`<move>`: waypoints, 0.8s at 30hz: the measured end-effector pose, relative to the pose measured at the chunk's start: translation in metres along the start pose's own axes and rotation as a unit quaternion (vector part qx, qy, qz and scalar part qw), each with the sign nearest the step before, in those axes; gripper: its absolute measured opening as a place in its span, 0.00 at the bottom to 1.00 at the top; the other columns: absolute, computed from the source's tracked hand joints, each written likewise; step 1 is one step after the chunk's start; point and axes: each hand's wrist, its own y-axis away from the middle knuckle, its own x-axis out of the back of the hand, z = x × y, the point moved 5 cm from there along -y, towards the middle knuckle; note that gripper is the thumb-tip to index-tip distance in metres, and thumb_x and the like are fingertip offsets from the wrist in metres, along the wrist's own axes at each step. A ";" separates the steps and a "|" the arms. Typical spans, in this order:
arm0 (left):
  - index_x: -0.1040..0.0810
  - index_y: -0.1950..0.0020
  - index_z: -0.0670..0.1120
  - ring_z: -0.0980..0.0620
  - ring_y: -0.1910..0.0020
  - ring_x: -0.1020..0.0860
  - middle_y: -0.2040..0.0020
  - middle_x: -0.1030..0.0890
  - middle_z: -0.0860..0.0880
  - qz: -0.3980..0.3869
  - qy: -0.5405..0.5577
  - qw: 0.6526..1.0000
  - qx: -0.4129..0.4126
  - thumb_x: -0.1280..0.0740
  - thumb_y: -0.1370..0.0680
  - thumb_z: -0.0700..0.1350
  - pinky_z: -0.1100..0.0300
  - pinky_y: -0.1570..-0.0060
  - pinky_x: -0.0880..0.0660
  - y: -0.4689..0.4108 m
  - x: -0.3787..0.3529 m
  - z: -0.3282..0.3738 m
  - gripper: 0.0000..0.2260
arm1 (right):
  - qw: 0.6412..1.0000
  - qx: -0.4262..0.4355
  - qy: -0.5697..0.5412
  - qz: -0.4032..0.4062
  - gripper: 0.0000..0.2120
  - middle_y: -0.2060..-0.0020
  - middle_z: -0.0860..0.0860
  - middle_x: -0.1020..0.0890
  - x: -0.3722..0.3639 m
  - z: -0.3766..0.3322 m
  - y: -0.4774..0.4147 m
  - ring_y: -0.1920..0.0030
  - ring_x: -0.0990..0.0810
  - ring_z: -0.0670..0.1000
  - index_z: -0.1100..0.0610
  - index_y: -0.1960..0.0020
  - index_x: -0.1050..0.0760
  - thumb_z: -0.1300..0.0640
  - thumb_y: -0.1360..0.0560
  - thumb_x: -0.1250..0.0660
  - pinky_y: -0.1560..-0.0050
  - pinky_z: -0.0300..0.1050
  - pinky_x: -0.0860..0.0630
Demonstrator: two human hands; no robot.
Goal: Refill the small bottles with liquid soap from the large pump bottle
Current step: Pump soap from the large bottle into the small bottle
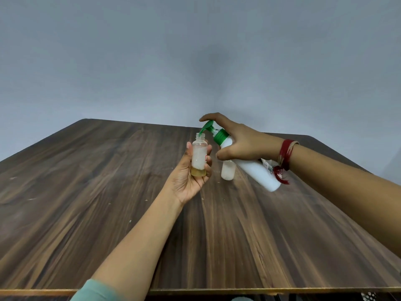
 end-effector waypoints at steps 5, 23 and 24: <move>0.24 0.42 0.39 0.51 0.64 0.19 0.52 0.17 0.44 0.002 0.001 1.000 -0.002 0.15 0.49 0.47 0.60 0.70 0.21 0.001 -0.001 0.000 0.39 | 1.000 0.007 -0.003 0.002 0.35 0.55 0.45 0.24 0.001 -0.002 0.001 0.62 0.24 0.49 0.43 0.32 0.39 0.52 0.38 0.34 0.67 0.32 0.28; 0.26 0.41 0.39 0.51 0.65 0.20 0.53 0.17 0.43 0.028 0.003 0.999 -0.016 0.19 0.42 0.48 0.60 0.70 0.20 0.003 -0.002 0.003 0.34 | 1.000 0.002 -0.007 0.028 0.35 0.57 0.43 0.26 -0.004 -0.005 0.002 0.63 0.25 0.47 0.43 0.31 0.39 0.54 0.35 0.30 0.68 0.28 0.30; 0.25 0.41 0.39 0.51 0.65 0.19 0.53 0.17 0.43 0.022 0.000 1.000 -0.015 0.17 0.45 0.48 0.60 0.70 0.20 0.002 -0.001 0.003 0.37 | 1.000 0.003 -0.005 0.031 0.33 0.58 0.43 0.26 -0.003 -0.005 0.003 0.64 0.25 0.47 0.45 0.32 0.39 0.57 0.32 0.29 0.68 0.28 0.30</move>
